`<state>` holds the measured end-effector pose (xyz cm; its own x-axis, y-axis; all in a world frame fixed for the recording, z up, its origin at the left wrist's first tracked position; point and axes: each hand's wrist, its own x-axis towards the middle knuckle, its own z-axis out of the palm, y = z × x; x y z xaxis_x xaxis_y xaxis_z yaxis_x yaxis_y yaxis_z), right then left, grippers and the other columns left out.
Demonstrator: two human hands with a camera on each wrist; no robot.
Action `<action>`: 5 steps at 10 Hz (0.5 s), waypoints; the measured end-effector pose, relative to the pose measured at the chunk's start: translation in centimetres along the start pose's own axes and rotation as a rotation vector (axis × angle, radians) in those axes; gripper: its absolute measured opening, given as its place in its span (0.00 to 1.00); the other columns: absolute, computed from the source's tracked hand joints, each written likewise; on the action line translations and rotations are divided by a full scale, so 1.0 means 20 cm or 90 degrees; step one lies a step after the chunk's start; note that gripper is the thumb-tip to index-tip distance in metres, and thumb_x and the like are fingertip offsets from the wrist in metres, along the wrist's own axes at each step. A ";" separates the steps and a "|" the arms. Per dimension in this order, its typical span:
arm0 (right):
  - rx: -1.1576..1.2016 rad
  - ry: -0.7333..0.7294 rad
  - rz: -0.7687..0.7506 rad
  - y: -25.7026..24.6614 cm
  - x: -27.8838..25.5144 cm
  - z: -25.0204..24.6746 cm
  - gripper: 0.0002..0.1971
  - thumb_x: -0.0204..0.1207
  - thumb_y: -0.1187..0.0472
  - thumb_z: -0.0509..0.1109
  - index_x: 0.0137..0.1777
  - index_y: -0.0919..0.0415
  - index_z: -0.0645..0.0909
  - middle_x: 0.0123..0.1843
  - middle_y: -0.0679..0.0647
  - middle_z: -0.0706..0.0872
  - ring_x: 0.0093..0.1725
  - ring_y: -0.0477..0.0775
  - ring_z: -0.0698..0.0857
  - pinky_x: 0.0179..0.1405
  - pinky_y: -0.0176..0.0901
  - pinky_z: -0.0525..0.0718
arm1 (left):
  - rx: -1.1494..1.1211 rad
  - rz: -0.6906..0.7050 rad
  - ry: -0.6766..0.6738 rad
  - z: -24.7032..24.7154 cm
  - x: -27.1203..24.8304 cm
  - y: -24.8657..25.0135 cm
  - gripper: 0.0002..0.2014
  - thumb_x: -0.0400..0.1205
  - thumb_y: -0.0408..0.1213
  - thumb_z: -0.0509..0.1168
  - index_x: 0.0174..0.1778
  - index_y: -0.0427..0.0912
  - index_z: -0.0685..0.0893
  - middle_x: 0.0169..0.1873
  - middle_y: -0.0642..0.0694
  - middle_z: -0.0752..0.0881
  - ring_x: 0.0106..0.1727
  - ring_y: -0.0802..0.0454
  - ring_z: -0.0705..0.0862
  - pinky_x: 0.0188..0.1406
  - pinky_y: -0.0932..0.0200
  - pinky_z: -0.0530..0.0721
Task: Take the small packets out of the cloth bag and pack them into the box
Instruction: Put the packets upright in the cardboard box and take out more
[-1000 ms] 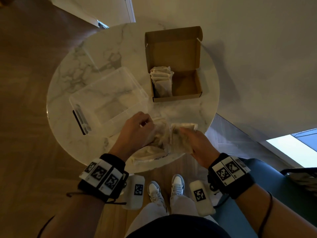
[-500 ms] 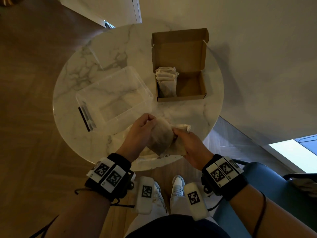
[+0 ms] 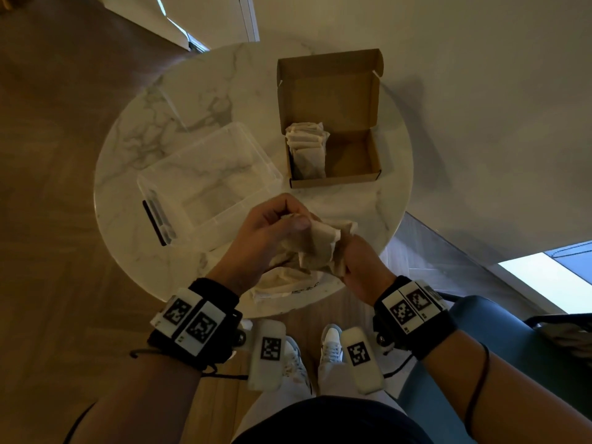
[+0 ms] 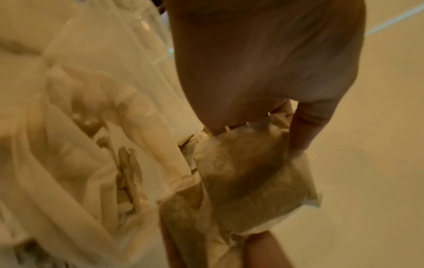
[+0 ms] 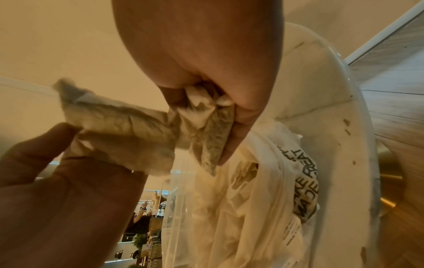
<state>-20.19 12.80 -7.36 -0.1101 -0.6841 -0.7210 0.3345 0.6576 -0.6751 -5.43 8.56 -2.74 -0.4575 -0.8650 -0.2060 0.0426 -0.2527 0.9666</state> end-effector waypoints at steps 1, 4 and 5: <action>0.022 -0.007 -0.029 -0.05 -0.01 0.01 0.20 0.84 0.61 0.60 0.70 0.73 0.73 0.54 0.62 0.85 0.41 0.51 0.82 0.47 0.47 0.81 | -0.029 -0.008 0.008 0.02 0.01 0.01 0.04 0.75 0.31 0.65 0.37 0.41 0.84 0.43 0.32 0.83 0.46 0.40 0.80 0.44 0.52 0.79; 0.085 -0.059 -0.081 -0.08 0.00 0.04 0.11 0.86 0.62 0.56 0.54 0.61 0.81 0.38 0.51 0.89 0.39 0.48 0.84 0.33 0.39 0.86 | 0.121 -0.017 0.053 0.03 0.03 0.03 0.10 0.83 0.30 0.63 0.37 0.45 0.83 0.32 0.54 0.82 0.34 0.59 0.78 0.33 0.66 0.74; 0.060 -0.049 -0.066 -0.05 0.05 0.06 0.09 0.83 0.57 0.63 0.48 0.63 0.79 0.37 0.52 0.85 0.39 0.48 0.81 0.32 0.38 0.85 | 0.140 -0.018 0.085 0.06 0.04 0.02 0.10 0.84 0.31 0.63 0.38 0.46 0.83 0.31 0.55 0.82 0.34 0.59 0.79 0.33 0.67 0.76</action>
<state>-19.62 11.05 -7.22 -0.0776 -0.7713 -0.6317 0.4116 0.5523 -0.7249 -6.82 8.32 -2.28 -0.3345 -0.9121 -0.2369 -0.1689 -0.1893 0.9673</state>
